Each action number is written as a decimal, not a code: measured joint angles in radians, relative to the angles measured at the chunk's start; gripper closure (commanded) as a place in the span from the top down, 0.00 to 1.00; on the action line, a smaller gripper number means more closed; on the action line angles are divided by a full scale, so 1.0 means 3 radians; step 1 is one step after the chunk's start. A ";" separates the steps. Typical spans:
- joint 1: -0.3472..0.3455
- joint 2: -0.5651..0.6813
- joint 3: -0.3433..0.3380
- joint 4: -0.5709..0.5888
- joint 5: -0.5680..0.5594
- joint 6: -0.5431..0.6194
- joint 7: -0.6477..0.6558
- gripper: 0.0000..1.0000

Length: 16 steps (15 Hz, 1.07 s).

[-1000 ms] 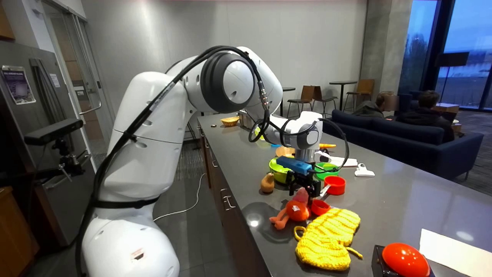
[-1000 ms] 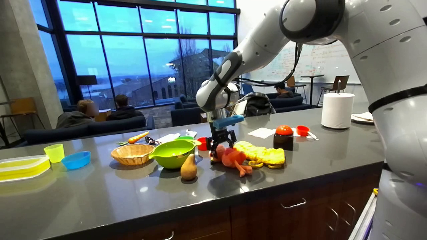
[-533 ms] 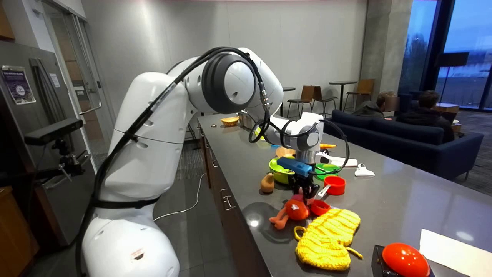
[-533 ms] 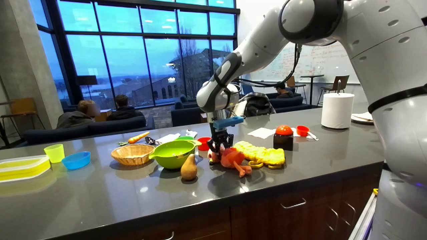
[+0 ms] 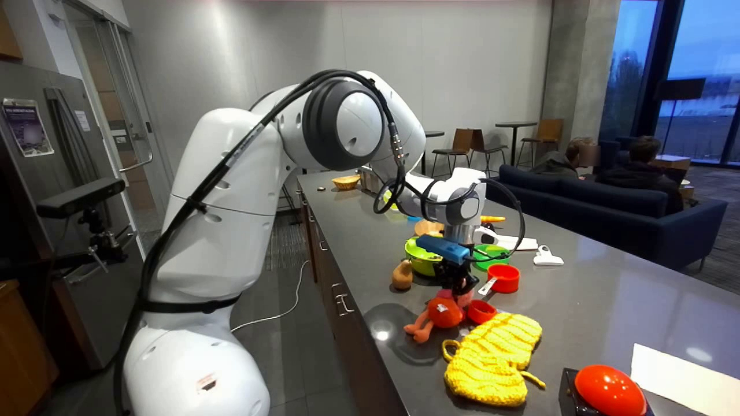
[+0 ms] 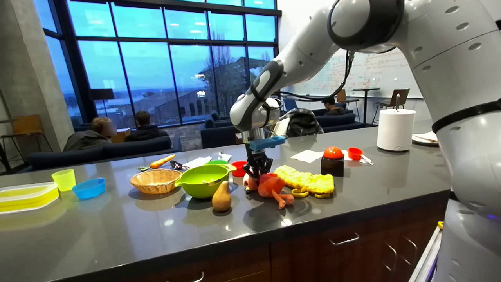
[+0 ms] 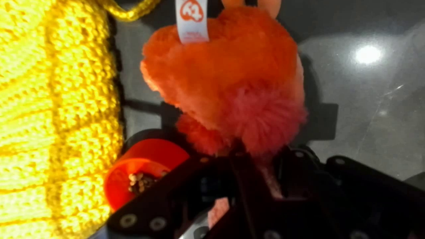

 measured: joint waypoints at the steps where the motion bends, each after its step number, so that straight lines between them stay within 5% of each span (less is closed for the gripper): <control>1: 0.0002 -0.0007 0.0002 0.0000 0.0006 0.0000 0.0002 0.03; 7: 0.0030 -0.0112 0.0006 -0.0002 0.0131 -0.0045 0.0198 0.04; 16: -0.0030 -0.0257 -0.0009 0.0005 0.0793 0.0006 0.0716 0.04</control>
